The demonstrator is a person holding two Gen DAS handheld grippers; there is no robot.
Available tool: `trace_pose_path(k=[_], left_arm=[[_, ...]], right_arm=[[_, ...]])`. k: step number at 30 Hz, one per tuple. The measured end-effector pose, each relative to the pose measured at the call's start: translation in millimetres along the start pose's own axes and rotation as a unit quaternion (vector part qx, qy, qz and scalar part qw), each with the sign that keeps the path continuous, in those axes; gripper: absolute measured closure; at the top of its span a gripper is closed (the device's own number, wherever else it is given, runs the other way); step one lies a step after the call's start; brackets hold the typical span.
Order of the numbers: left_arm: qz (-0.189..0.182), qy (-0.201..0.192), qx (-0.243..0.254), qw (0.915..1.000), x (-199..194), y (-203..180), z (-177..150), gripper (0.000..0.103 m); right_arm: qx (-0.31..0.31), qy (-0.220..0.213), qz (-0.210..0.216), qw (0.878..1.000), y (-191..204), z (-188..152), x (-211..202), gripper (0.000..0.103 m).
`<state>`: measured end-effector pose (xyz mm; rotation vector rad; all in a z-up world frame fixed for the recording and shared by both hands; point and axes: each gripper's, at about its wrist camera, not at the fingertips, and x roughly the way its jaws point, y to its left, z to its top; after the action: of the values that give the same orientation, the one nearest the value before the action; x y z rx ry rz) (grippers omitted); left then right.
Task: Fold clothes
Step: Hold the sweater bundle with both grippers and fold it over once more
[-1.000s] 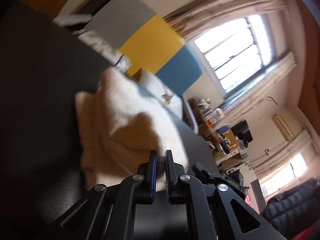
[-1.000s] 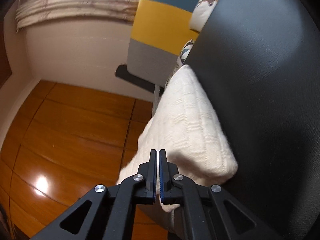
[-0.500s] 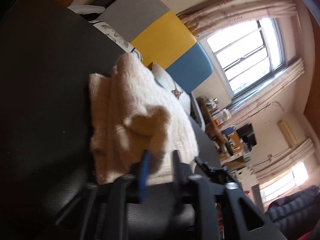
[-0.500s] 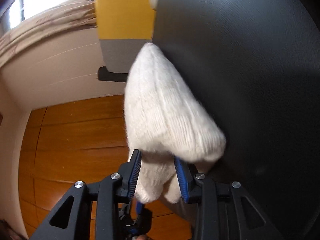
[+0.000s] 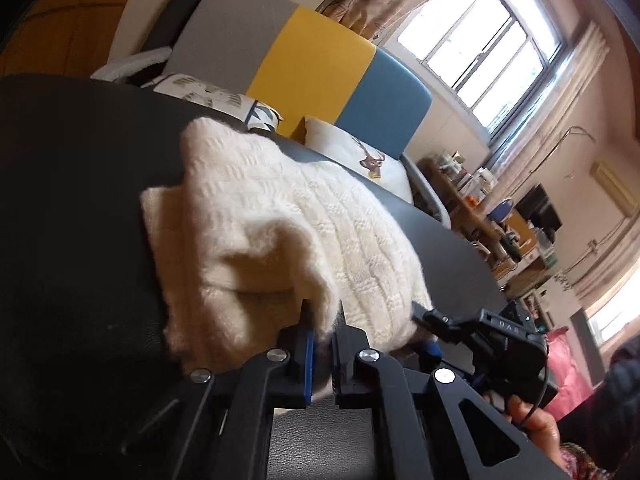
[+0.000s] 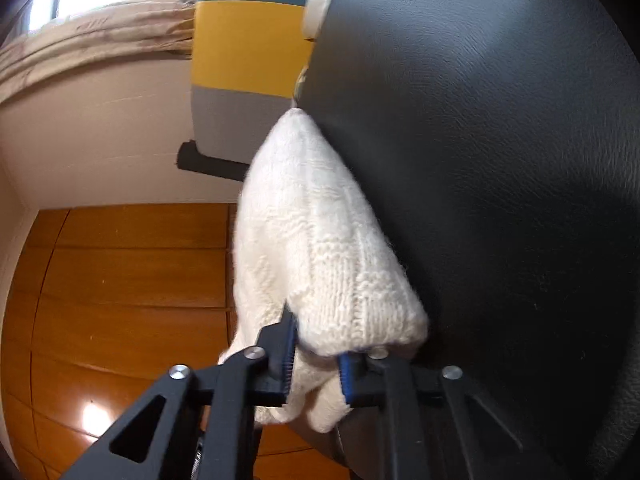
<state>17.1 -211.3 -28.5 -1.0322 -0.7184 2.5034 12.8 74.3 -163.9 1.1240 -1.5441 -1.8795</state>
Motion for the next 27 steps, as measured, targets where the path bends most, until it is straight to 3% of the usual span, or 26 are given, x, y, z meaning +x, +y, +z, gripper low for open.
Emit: trace_pose_path(k=[2, 5, 7, 13, 16, 20, 23, 25, 27], left_arm=[[-0.036, -0.026, -0.016, 0.9989, -19, -1, 7, 0.097], [-0.062, -0.061, -0.026, 0.9959, -47, -7, 15, 0.097], [-0.067, -0.065, -0.032, 0.9951, -56, -6, 9, 0.097], [-0.018, -0.001, -0.037, 0.9991, -37, 15, -52, 0.097], [-0.020, 0.043, -0.083, 0.9954, -21, 37, -64, 0.097], [-0.019, 0.072, -0.127, 0.9891, -11, 58, -74, 0.096], [-0.003, 0.073, -0.105, 0.9918, -13, 51, -76, 0.094], [0.004, 0.076, -0.095, 0.9925, -14, 49, -77, 0.093], [0.004, 0.075, -0.093, 0.9928, -14, 47, -77, 0.093]], right_arm=[[-0.021, -0.004, 0.015, 1.000, 14, 0, -6, 0.090], [-0.054, 0.012, 0.026, 0.998, 32, 1, -12, 0.090], [-0.068, 0.033, 0.004, 0.997, 32, -2, -8, 0.090], [-0.048, 0.058, -0.066, 0.995, -2, -3, 4, 0.090], [-0.048, 0.046, -0.077, 0.995, -7, 9, 16, 0.091], [-0.062, 0.039, -0.095, 0.993, 4, 13, 18, 0.088], [-0.062, 0.051, -0.103, 0.991, 11, 29, 5, 0.080], [-0.095, 0.057, -0.121, 0.986, 26, 40, -12, 0.079], [-0.166, 0.046, -0.154, 0.973, 51, 39, -23, 0.079]])
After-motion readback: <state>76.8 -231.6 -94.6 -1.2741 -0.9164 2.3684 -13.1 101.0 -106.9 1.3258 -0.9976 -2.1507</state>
